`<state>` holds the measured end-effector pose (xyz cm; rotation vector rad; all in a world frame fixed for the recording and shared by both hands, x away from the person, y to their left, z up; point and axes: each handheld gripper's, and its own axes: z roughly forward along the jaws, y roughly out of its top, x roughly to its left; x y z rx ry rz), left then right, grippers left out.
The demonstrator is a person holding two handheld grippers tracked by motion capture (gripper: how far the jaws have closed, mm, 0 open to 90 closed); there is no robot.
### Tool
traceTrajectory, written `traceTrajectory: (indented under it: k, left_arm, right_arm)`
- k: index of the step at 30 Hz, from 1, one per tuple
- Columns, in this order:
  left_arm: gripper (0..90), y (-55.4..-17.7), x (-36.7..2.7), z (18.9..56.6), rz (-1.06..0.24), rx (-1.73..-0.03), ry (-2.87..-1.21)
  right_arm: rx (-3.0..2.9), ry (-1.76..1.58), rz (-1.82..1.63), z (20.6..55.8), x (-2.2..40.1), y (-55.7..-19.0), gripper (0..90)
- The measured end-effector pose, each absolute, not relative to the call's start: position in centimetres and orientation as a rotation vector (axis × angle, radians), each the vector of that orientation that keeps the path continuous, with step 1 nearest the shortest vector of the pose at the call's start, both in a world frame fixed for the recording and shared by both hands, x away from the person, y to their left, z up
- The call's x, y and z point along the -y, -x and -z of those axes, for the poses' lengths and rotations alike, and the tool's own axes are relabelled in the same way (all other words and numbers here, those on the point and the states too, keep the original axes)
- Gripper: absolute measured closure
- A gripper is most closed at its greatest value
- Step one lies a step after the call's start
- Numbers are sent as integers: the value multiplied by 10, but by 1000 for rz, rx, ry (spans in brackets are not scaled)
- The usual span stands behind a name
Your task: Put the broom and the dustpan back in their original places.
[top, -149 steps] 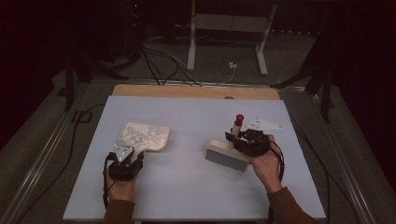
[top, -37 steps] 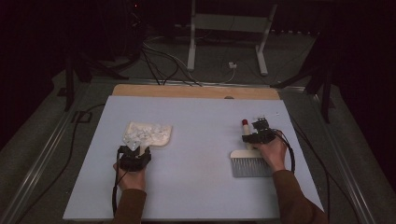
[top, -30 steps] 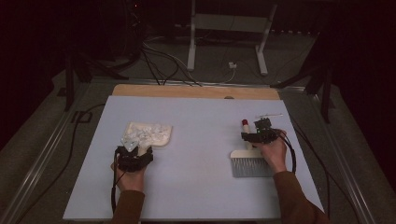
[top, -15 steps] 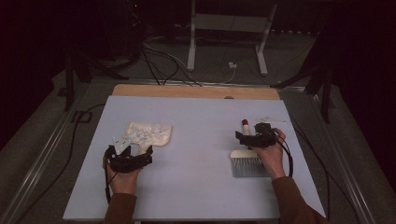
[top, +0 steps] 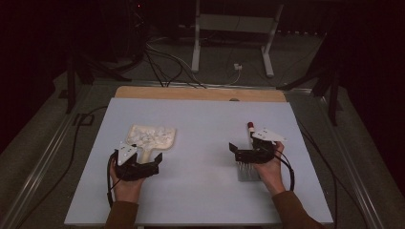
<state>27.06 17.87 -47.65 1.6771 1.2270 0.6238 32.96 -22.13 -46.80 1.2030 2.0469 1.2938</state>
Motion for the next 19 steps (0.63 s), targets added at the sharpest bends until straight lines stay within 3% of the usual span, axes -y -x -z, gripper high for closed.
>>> traceTrajectory:
  k: [19]
  left_arm:
    - [5,-257,-172,477,-620,-1166,-1676]
  right_arm:
    - [-2019,-1087,-1319,478,218,-296,21]
